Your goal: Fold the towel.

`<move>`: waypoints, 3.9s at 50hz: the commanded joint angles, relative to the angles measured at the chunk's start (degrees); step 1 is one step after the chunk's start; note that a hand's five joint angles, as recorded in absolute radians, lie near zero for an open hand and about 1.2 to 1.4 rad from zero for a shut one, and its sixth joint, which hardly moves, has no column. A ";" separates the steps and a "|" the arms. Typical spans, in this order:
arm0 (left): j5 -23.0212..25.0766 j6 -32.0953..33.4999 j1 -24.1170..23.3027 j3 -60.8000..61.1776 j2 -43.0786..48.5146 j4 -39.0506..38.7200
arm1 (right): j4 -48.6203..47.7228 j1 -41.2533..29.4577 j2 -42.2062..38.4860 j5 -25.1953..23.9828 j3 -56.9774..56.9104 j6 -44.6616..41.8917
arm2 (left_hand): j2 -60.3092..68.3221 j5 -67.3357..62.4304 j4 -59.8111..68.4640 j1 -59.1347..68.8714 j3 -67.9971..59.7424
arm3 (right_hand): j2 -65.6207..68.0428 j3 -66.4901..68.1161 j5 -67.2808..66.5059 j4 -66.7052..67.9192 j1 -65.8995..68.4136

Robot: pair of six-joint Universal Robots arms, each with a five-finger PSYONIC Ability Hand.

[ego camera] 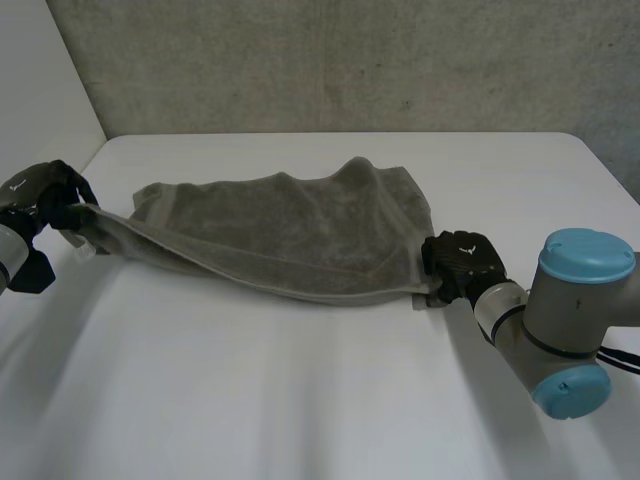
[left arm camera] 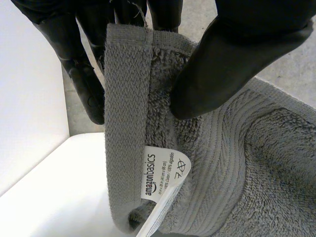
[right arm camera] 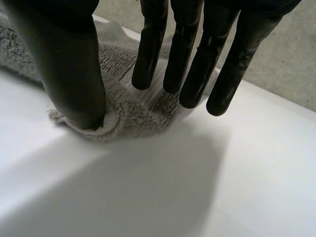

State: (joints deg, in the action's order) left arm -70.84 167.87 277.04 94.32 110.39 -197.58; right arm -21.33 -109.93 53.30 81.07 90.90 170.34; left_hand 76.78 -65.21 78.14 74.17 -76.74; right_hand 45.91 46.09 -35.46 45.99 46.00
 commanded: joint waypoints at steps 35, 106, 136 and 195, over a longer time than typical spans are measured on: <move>0.53 -1.58 0.17 3.23 -7.64 0.17 | 33.51 7.97 11.21 -16.01 -26.82 -14.11 | 3.22 -4.79 1.86 5.83 -3.26 | 34.09 33.91 -34.54 34.01 34.00; 2.72 -0.70 -7.12 -18.72 20.56 -3.34 | 26.34 4.11 -17.88 -4.34 -48.01 -45.36 | 3.22 -4.79 1.86 5.83 -3.26 | 34.09 33.91 -34.54 34.01 34.00; 0.09 -0.53 -9.06 -6.53 0.54 -3.17 | 30.12 3.05 3.39 1.55 -37.73 -30.94 | -65.55 63.99 -66.92 -62.95 65.51 | -35.91 -36.09 35.46 -35.99 -36.00; -5.18 20.74 -10.11 -3.79 16.70 -6.51 | 9.03 15.09 3.04 -8.91 1.03 -29.36 | -65.22 63.65 -66.58 -62.61 65.18 | -5.74 -5.93 5.29 -5.82 -5.84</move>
State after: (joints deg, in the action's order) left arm -75.68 188.72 266.92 90.39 126.77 -204.14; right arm -11.74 -94.81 56.54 72.21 91.85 140.89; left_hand 14.90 -3.47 15.32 15.23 -15.42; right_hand 35.58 35.69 -25.94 35.67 35.63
